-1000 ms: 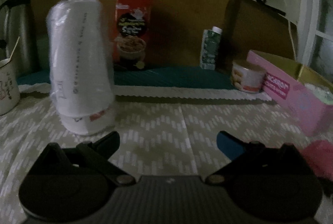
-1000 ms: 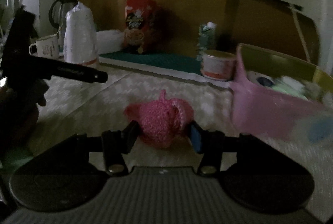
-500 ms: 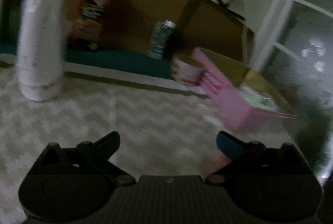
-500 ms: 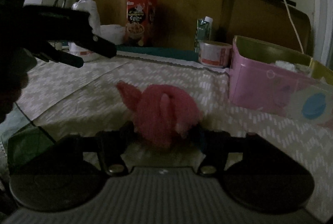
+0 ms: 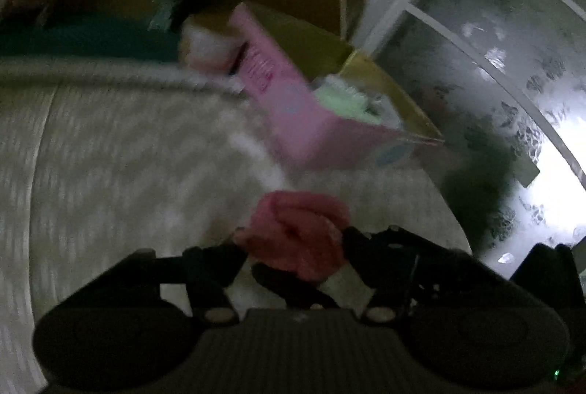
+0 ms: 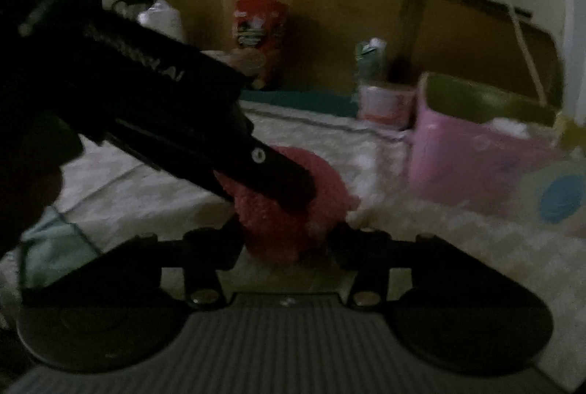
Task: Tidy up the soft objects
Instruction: 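Lift the pink toy with the right tool and carry it into the tin, then open the right tool to release the pink toy and withdraw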
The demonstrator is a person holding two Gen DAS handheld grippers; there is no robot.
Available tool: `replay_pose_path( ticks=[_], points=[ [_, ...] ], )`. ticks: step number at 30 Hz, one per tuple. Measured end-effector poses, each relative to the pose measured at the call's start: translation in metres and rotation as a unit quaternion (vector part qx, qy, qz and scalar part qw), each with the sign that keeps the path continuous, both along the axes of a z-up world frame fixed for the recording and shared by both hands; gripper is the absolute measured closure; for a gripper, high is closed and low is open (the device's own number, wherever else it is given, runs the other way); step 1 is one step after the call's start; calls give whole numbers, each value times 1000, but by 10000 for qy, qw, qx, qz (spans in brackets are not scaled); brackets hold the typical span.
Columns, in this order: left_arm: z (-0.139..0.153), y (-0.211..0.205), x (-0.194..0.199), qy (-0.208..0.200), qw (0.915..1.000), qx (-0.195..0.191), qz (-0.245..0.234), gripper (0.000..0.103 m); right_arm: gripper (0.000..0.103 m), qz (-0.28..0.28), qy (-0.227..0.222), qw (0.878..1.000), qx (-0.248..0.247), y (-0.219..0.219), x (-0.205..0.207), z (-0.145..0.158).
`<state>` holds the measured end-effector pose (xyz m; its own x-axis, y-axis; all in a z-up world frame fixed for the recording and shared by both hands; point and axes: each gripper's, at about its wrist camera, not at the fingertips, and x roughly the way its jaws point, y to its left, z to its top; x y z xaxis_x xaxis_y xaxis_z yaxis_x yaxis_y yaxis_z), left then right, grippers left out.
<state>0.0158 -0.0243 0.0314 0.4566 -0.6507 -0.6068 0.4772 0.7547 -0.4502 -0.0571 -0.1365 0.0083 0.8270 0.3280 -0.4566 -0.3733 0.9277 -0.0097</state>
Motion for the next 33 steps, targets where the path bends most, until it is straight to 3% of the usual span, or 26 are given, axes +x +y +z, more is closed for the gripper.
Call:
replay_pose_path(
  ticks=[6,10,12,15,17,19,21,25,33],
  points=[
    [56,-50,30,-683,9970,117,-332,42,52,-466,-622,9963,370,-37,18,32],
    [68,-92,63,-865,9954,205,-364,42,52,-818,-902,9915,454,-67,48,53],
    [64,-111,88,-857,9952,315,-341,35,51,-947,-815,9911,454,-81,70,58],
    [42,-132,127,-582,9965,583,-127,16,49,-1086,-345,9927,393,-100,114,56],
    [30,-141,144,-407,9970,659,54,21,43,-1355,-78,9906,184,-107,137,51],
    [28,-143,144,-471,9969,601,188,14,21,-1695,-14,9855,97,-115,146,46],
    [31,-144,137,-679,9958,556,262,5,13,-1934,-253,9803,298,-128,135,45],
    [36,-148,126,-900,9940,535,308,3,13,-2379,-540,9684,523,-144,120,44],
    [56,-130,85,-1227,9904,500,389,3,13,-2609,-702,9542,1283,-147,75,42]
  ],
)
